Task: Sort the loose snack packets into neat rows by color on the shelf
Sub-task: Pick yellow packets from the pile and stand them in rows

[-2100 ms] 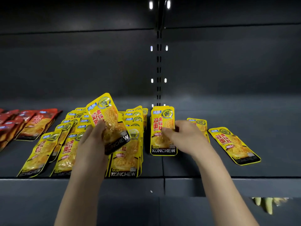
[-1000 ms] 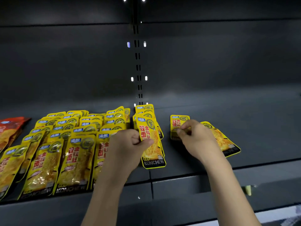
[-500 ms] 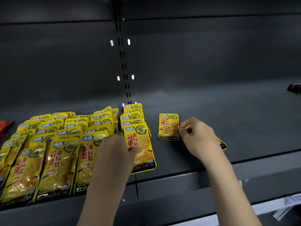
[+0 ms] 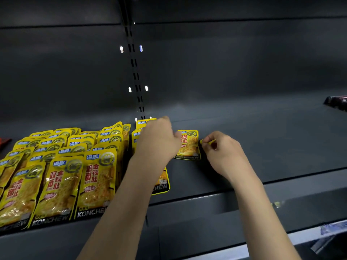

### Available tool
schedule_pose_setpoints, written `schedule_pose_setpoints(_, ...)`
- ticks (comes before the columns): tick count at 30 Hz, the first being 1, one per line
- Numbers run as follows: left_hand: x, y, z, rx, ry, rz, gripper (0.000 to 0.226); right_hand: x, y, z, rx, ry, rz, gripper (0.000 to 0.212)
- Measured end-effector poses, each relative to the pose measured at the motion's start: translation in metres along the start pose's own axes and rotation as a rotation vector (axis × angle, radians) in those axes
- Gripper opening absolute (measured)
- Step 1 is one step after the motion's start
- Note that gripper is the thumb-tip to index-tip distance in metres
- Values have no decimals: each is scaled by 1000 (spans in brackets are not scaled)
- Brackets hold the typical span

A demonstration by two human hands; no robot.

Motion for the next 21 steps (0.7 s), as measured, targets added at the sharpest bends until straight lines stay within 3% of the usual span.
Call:
schedule_pose_setpoints(5,-15,31,-22,-165,-210,32,54,2,12,11,-10,12,-46,9)
schedule_pose_setpoints(10,-17,40,-37,-264,-309,80,85,4,22,22,-1,18,-56,11)
schedule_pose_setpoints(14,-14,38,-46,-275,-324,121,79,5,30,25,6,23,-63,13)
schedule_pose_setpoints(21,-1,40,-49,-123,-198,143,65,9,41,28,22,48,-55,26)
Point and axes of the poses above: each hand's wrist, its own x-axis away from the middle knuckle, its own z-axis out of the back of the hand, y = z × x, the point moved 1 cm from there along -x, towards the middle knuckle, and after that the axes turned 15 degrees about z, right-handed, at the moved point
